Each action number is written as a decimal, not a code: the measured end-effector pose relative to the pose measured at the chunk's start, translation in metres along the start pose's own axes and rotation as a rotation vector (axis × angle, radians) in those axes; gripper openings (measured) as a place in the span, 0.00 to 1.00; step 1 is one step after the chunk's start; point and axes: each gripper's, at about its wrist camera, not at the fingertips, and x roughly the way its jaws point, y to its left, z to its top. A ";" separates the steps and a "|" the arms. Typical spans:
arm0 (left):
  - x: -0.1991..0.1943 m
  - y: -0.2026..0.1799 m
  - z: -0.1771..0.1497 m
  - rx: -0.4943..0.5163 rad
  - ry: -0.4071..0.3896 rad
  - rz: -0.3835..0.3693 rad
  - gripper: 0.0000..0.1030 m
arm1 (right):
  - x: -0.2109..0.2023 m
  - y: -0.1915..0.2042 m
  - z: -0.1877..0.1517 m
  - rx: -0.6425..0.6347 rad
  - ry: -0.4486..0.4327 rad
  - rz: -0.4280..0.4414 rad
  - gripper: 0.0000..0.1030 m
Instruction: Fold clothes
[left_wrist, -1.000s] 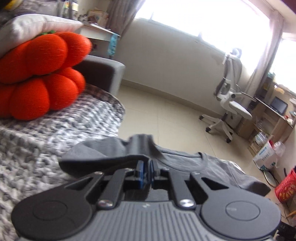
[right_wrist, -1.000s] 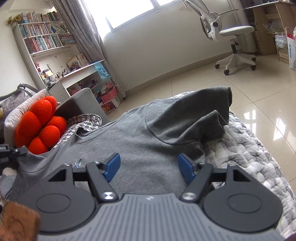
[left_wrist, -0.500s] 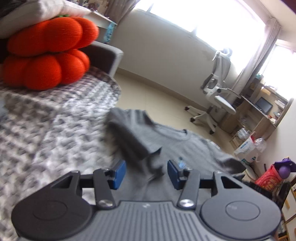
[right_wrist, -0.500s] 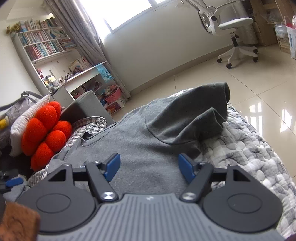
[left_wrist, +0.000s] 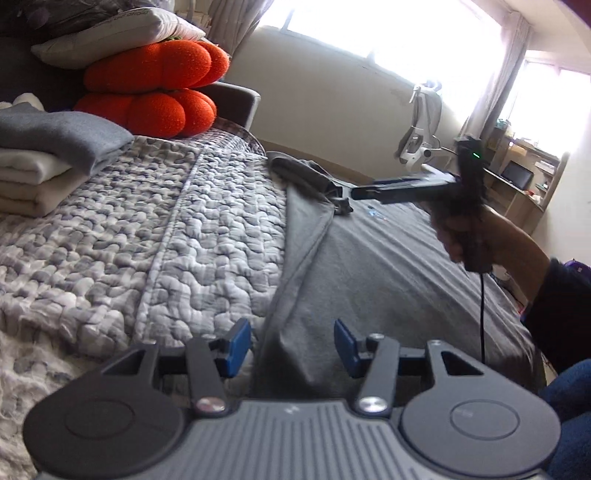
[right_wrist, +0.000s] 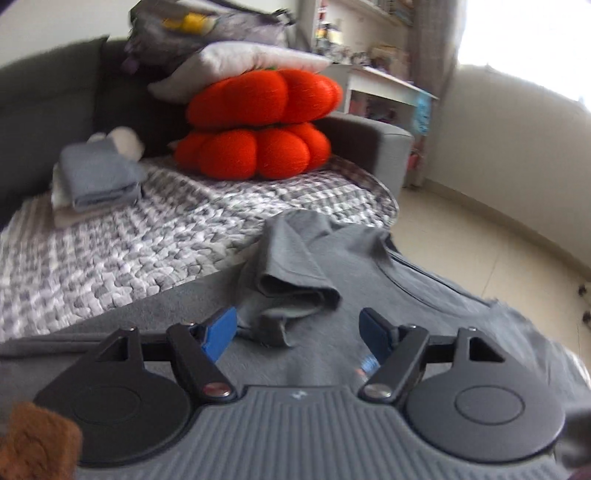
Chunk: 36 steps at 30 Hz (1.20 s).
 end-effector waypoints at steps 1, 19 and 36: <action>0.003 -0.003 -0.002 0.019 0.001 0.009 0.48 | 0.012 0.002 0.007 -0.008 -0.002 0.002 0.66; 0.009 -0.003 -0.005 -0.073 0.042 -0.110 0.03 | 0.055 -0.079 0.076 0.234 -0.035 -0.183 0.03; 0.085 -0.038 -0.011 -0.282 0.219 -0.474 0.03 | 0.093 -0.116 0.037 0.307 0.080 -0.372 0.03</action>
